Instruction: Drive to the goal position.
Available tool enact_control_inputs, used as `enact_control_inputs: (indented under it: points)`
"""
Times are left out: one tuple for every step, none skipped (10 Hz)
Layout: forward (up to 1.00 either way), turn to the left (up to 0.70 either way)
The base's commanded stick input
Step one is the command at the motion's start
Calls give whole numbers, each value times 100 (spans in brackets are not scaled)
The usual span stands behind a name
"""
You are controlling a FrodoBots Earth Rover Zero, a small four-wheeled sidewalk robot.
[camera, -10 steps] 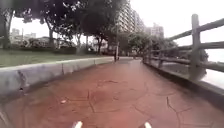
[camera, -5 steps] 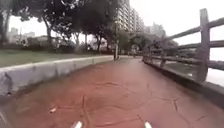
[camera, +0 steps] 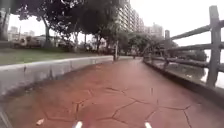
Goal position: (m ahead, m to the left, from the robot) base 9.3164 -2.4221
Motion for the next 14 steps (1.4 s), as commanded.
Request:
enact_control_inputs:
  points:
    - [50, 0]
    - [50, 0]
    - [50, 0]
    - [50, 0]
    - [50, 0]
    - [50, 0]
    - [50, 0]
    - [50, 0]
    - [50, 0]
    - [50, 0]
    - [50, 0]
    - [50, 0]
    - [50, 0]
    - [50, 0]
